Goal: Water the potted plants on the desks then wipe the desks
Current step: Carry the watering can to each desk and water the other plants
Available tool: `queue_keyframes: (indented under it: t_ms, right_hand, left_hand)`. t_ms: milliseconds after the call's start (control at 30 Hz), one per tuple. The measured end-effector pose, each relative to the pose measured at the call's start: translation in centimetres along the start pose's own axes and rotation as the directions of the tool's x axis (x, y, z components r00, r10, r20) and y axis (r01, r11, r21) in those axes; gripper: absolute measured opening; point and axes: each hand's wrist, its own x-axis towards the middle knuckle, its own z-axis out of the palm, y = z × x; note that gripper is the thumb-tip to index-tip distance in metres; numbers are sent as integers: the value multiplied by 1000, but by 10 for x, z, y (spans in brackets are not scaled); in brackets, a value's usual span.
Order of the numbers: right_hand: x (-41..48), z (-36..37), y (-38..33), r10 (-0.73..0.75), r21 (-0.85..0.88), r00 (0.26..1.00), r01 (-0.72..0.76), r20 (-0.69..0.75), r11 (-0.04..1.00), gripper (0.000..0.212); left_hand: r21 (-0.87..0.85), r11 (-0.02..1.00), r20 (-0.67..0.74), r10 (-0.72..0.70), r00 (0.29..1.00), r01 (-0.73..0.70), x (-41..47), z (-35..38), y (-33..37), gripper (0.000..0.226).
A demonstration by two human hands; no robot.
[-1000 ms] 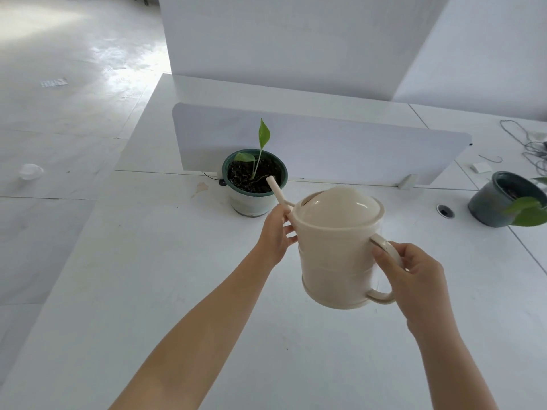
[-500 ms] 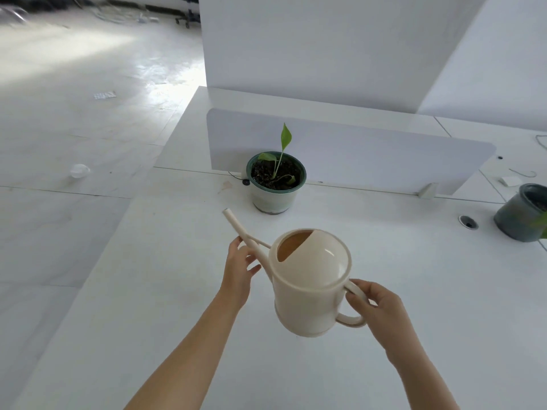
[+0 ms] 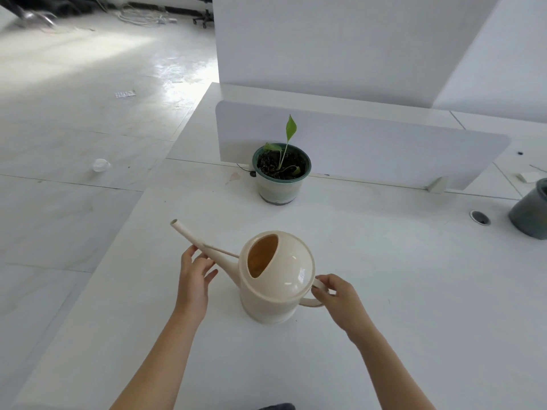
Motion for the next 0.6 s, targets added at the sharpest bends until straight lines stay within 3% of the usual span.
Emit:
queue_keyframes:
  t_ms: [600]
  right_hand:
    - [9,25,9,-33,-66,986,44,164,997,11]
  left_hand:
    - [-24,1000,-156,14,988,-18,-20,-32,-6,29]
